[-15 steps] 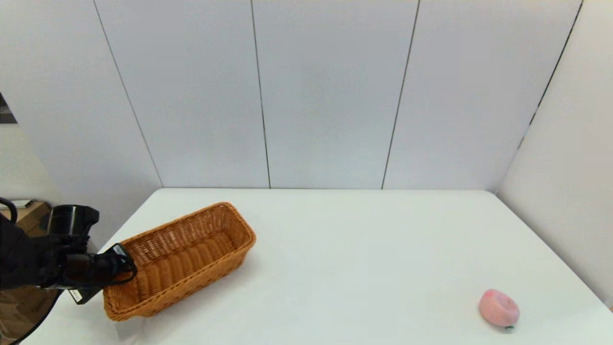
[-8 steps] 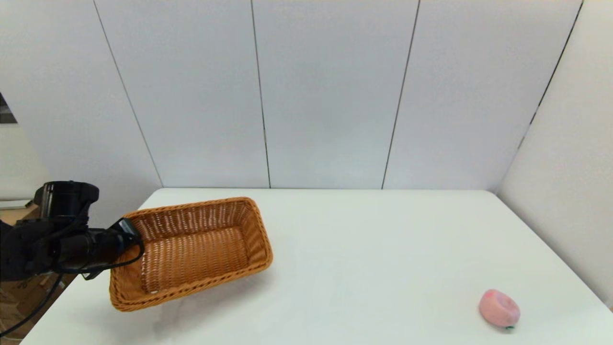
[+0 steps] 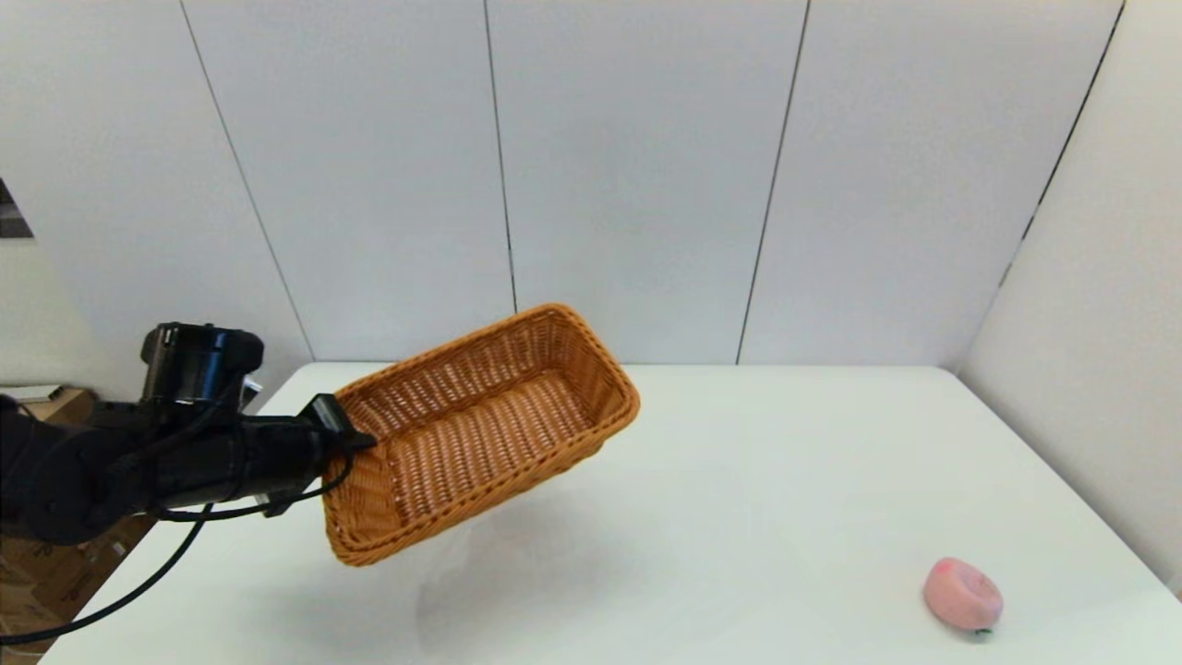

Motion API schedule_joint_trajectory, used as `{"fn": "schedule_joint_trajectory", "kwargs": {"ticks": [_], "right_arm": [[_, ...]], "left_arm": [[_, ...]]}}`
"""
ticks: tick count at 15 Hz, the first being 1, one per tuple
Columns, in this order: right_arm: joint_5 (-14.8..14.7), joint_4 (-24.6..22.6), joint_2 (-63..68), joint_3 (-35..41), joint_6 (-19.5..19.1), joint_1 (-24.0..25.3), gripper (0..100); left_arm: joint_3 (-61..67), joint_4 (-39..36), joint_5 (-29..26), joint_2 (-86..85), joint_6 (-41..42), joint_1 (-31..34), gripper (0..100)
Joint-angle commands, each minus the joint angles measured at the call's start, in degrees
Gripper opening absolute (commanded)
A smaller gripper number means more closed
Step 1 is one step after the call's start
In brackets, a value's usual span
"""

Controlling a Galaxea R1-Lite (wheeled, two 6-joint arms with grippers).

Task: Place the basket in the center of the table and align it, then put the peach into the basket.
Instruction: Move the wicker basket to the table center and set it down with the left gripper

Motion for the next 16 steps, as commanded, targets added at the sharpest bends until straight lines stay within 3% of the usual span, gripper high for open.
{"fn": "schedule_joint_trajectory", "kwargs": {"ticks": [1,4,8,12,16], "right_arm": [[0.0,0.0,0.1,0.0,0.0,0.0,100],[-0.1,0.0,0.1,0.0,0.0,0.0,100],[-0.1,0.0,0.1,0.0,0.0,0.0,100],[-0.1,0.0,0.1,0.0,0.0,0.0,100],[-0.1,0.0,0.1,0.0,0.0,0.0,100]], "left_arm": [[-3.4,-0.2,-0.6,6.5,-0.2,-6.8,0],[-5.2,-0.2,-4.8,8.9,0.3,-11.5,0],[-5.4,-0.2,-5.2,12.1,5.9,-15.6,0],[-4.4,0.0,-5.2,14.7,11.7,-15.7,0],[-5.3,-0.2,-4.9,18.1,11.9,-15.6,0]]}}
